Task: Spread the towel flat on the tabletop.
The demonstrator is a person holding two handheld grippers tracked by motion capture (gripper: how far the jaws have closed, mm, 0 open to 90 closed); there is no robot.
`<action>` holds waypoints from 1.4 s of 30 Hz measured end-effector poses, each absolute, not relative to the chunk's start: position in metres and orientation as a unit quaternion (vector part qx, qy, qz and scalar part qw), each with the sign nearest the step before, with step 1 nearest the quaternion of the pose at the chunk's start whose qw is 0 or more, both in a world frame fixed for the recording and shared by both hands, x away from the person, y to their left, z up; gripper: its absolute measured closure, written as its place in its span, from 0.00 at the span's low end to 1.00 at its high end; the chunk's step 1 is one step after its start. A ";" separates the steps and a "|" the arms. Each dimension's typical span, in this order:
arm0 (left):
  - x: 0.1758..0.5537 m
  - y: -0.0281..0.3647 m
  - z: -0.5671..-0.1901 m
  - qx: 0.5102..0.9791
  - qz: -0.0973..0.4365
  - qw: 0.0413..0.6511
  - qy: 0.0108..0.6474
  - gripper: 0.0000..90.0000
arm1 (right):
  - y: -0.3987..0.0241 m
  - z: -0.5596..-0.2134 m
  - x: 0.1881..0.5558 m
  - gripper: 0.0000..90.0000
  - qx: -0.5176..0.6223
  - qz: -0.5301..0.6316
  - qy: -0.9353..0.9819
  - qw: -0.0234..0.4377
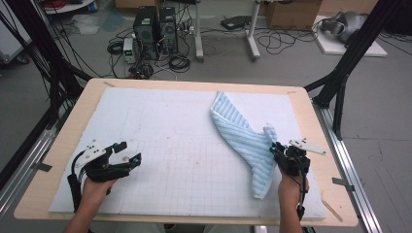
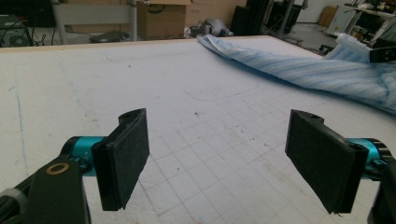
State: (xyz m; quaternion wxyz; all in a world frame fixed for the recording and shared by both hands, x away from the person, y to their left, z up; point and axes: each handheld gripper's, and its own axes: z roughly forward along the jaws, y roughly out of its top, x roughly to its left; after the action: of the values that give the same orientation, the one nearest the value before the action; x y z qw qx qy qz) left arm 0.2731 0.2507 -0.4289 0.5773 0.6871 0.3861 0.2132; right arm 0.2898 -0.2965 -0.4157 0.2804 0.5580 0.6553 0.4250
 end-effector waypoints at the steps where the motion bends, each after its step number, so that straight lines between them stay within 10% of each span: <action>1: 0.273 0.250 -0.429 0.686 0.212 0.579 0.387 0.24 | -0.296 -0.415 0.289 0.88 0.552 0.433 0.656 0.279; 26: 0.277 0.253 -0.428 0.683 0.216 0.574 0.397 0.25 | -0.098 -0.447 0.260 0.86 0.229 0.464 0.856 0.022; 30: 0.280 0.246 -0.430 0.694 0.203 0.567 0.394 0.25 | -0.098 -0.444 0.252 0.71 0.208 0.470 0.858 0.002; 42: 0.299 0.188 -0.437 0.743 0.140 0.544 0.364 0.27 | -0.233 -0.422 0.262 0.46 0.475 0.426 0.743 0.203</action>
State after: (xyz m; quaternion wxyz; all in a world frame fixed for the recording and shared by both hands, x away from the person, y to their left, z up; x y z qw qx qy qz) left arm 0.2993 0.1881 -0.4371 0.5435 0.7434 0.3637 0.1402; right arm 0.2616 -0.2331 -0.4224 0.2029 0.4748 0.7427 0.4263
